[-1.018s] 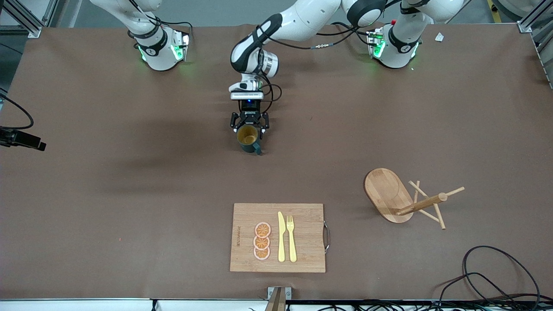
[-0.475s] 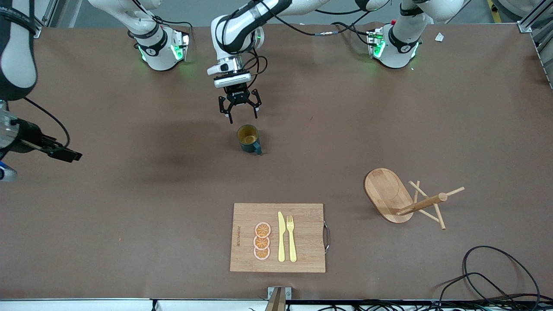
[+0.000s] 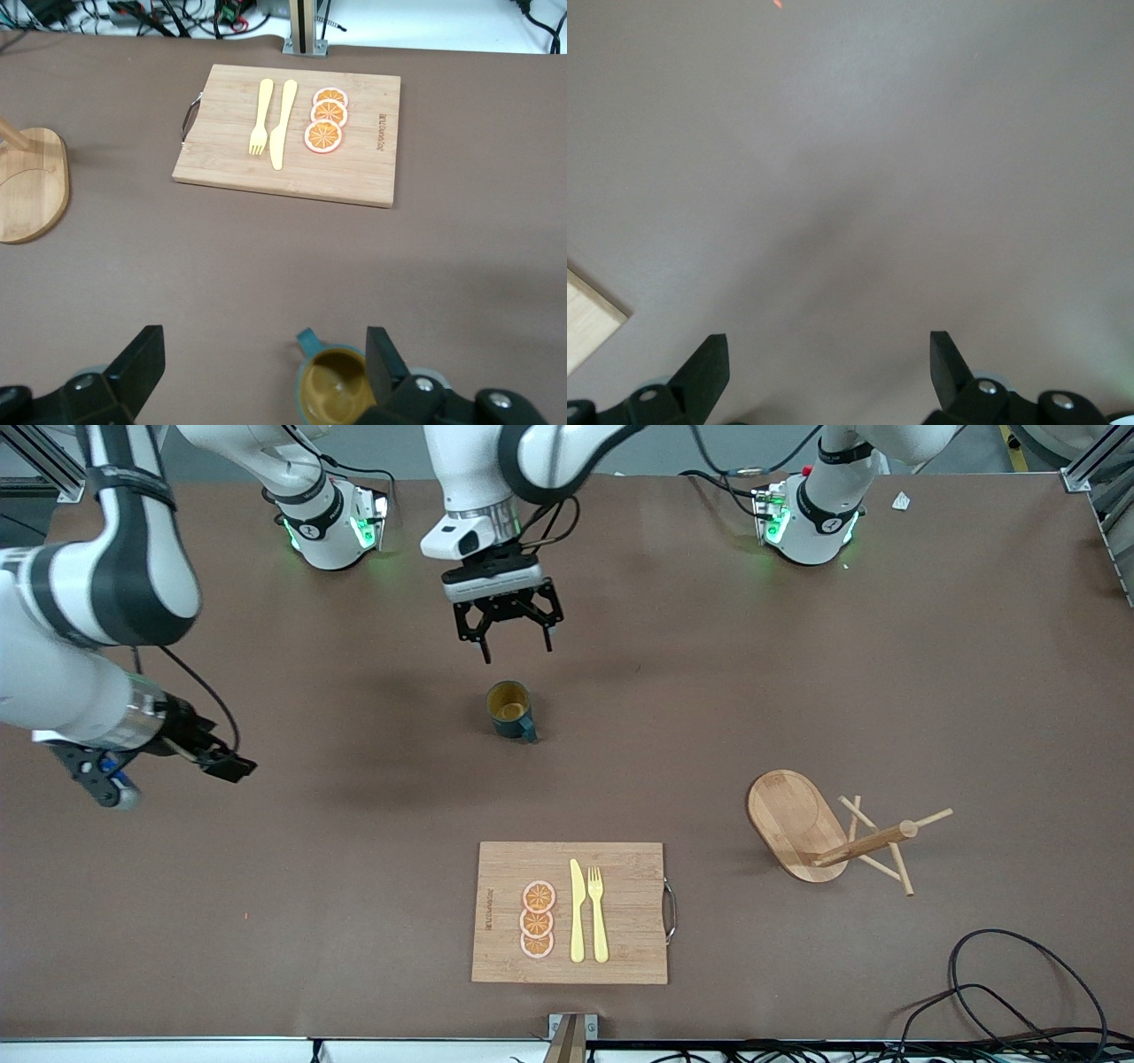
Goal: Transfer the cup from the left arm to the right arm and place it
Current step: 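Raise the left gripper away while the right gripper reaches the mug, then lower the right gripper over the mug while the left gripper returns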
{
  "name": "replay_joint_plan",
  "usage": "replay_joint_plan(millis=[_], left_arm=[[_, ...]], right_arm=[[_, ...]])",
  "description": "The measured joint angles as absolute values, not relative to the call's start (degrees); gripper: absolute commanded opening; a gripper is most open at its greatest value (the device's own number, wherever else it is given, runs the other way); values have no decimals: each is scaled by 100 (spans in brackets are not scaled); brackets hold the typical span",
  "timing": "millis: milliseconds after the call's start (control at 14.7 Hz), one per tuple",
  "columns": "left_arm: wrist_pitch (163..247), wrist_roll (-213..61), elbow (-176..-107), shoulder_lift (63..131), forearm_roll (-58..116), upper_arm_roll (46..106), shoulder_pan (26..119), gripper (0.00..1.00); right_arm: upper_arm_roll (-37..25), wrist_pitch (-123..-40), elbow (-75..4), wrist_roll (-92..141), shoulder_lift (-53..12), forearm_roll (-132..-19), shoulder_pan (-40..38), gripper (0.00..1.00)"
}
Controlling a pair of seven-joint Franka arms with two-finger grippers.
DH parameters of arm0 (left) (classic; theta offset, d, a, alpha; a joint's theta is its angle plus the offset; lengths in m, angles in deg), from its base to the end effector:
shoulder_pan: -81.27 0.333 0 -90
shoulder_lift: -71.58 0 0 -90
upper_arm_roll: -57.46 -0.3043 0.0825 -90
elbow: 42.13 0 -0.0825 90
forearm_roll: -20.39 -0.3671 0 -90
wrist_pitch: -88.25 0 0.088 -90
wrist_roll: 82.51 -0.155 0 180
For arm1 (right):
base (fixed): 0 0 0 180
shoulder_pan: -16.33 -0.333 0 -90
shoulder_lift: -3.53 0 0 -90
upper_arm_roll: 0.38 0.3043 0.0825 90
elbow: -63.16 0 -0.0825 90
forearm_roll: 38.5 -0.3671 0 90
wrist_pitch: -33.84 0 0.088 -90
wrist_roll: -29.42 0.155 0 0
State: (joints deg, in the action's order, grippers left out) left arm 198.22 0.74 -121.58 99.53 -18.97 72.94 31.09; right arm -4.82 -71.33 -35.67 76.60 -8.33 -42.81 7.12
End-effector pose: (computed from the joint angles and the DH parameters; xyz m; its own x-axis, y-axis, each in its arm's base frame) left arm 0.3789 -0.5850 0.4069 0.8584 0.0928 0.5045 0.1344 -0.9898 -0.0467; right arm 0.5856 0.0604 0.3991 0.7179 -0.6882 -0.1052 -0.6891 -0.7239 0.0334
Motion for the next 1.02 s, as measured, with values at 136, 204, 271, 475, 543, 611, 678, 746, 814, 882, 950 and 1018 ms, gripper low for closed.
replay_joint_plan(millis=[136, 204, 271, 475, 543, 611, 678, 746, 814, 882, 950, 1018], left_arm=[[19865, -821, -12185, 9623, -1305, 7293, 3594, 100], [19875, -1223, -12190, 9512, -1060, 7294, 3828, 100], [19885, -1575, -12194, 9428, -824, 7291, 4052, 100], [19889, -2864, -12203, 9240, -111, 7289, 4828, 100], [19885, -3335, -12203, 9190, 75, 7289, 5132, 100], [19869, -3776, -12206, 9154, 236, 7290, 5437, 100], [19852, -4147, -12208, 9135, 378, 7291, 5729, 100], [19833, -4440, -12211, 9131, 513, 7293, 5989, 100], [19803, -4711, -12216, 9131, 638, 7296, 6219, 100], [19743, -4976, -12220, 9129, 721, 7297, 6416, 100], [19651, -5158, -12220, 9124, 757, 7297, 6562, 100], [19503, -5276, -12220, 9105, 765, 7300, 6685, 100]], right_arm=[[-475, -7379, -3756, 7949, -835, -4281, 414, 100], [-473, -7438, -3807, 7976, -836, -4283, 260, 100], [-471, -7486, -3834, 7984, -837, -4284, 84, 100], [-467, -7580, -3865, 8468, -851, -4285, -437, 100], [-466, -7579, -3880, 8852, -857, -4285, -546, 100], [-468, -7573, -3917, 9274, -863, -4286, -629, 100], [-471, -7573, -3988, 9781, -865, -4286, -720, 100], [-471, -7574, -4072, 10355, -868, -4287, -828, 100], [-471, -7585, -4163, 11034, -871, -4287, -980, 100], [-468, -7625, -4256, 11685, -873, -4287, -1170, 100], [-466, -7720, -4366, 12275, -873, -4288, -1398, 100], [-464, -7869, -4502, 12866, -874, -4288, -1655, 100]])
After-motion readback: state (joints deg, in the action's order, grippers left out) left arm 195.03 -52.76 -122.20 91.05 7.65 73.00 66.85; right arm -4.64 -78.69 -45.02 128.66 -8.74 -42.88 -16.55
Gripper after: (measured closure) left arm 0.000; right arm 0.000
